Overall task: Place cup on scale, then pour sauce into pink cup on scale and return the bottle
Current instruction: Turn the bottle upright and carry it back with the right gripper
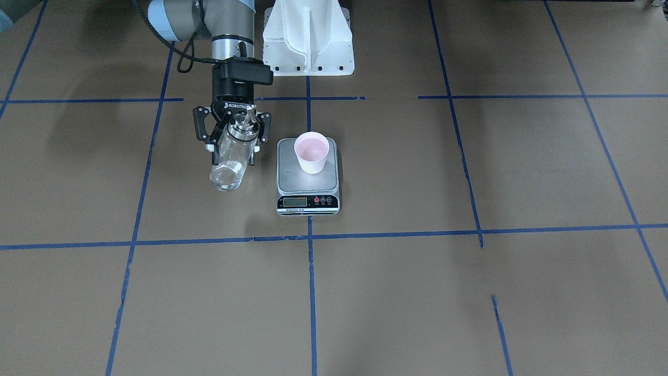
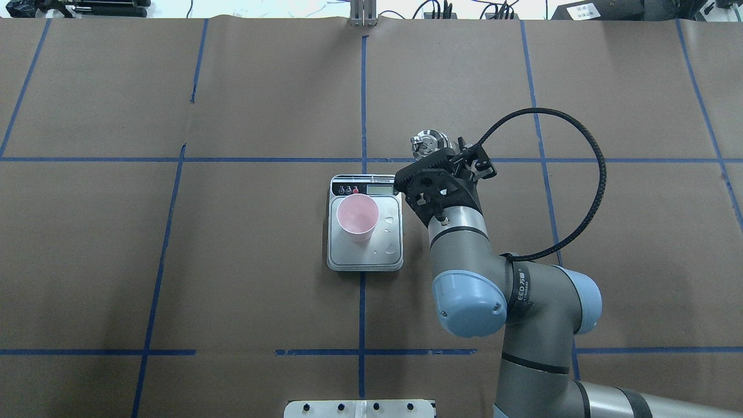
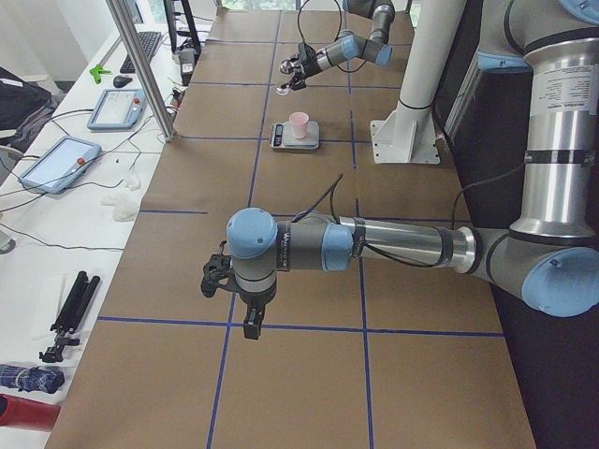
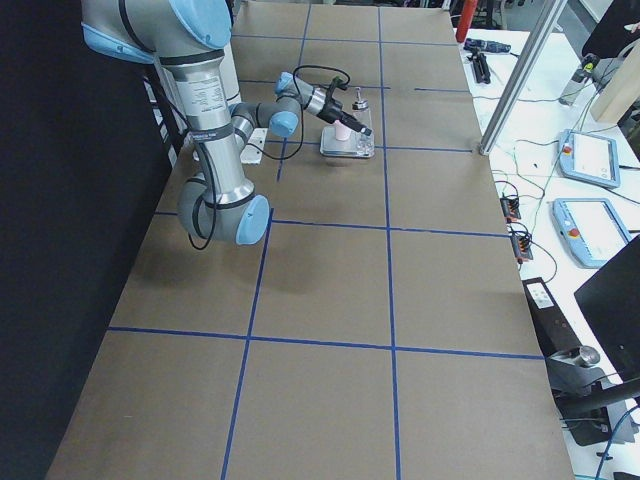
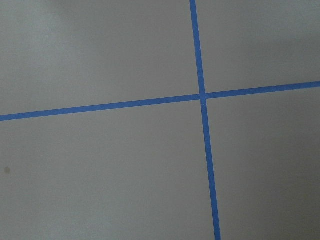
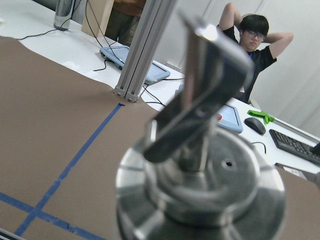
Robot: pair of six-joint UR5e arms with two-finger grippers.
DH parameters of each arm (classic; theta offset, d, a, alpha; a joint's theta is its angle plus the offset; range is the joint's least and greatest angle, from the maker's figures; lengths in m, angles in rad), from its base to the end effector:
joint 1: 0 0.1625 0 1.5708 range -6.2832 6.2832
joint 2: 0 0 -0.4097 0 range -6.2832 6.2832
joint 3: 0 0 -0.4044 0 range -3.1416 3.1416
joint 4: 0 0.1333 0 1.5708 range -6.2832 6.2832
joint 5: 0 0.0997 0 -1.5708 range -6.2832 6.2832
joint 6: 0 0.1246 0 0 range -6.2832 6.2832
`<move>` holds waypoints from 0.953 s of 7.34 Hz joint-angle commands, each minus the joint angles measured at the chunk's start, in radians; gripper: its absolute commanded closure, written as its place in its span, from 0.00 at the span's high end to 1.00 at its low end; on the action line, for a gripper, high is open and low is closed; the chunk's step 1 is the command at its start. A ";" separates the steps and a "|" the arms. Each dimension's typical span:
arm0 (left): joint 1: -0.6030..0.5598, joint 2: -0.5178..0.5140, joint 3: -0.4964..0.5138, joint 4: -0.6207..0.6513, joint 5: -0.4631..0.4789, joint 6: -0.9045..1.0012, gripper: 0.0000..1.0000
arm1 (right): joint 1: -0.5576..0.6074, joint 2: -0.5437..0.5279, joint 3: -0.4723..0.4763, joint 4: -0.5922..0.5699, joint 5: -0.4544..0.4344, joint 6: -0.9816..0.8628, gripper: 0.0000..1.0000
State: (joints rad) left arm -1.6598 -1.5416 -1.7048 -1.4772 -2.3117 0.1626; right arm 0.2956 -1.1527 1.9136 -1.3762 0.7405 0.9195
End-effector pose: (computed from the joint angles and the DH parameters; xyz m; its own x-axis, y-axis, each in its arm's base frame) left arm -0.0926 -0.4846 0.6205 0.7403 0.1040 -0.6642 -0.0314 0.9922 0.1203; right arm -0.4944 -0.3860 0.2252 0.9078 -0.1511 0.3912 -0.2801 0.4756 0.8339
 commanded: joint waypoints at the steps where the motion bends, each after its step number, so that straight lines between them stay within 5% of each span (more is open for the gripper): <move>1: 0.000 0.000 0.001 0.000 0.000 0.000 1.00 | 0.005 -0.074 0.074 0.000 0.095 0.332 0.00; 3: 0.002 0.000 0.001 0.000 0.000 0.000 1.00 | 0.010 -0.189 0.102 0.038 0.115 0.430 0.00; 5: 0.002 0.000 0.001 0.000 0.002 0.000 1.00 | 0.007 -0.396 0.078 0.304 0.114 0.438 0.00; 7: 0.002 0.000 0.001 0.000 0.002 0.000 1.00 | 0.007 -0.426 -0.045 0.501 0.103 0.440 0.00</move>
State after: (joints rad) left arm -1.6582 -1.5416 -1.7043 -1.4772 -2.3103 0.1626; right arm 0.3026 -1.5508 1.9336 -0.9960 0.8493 1.3573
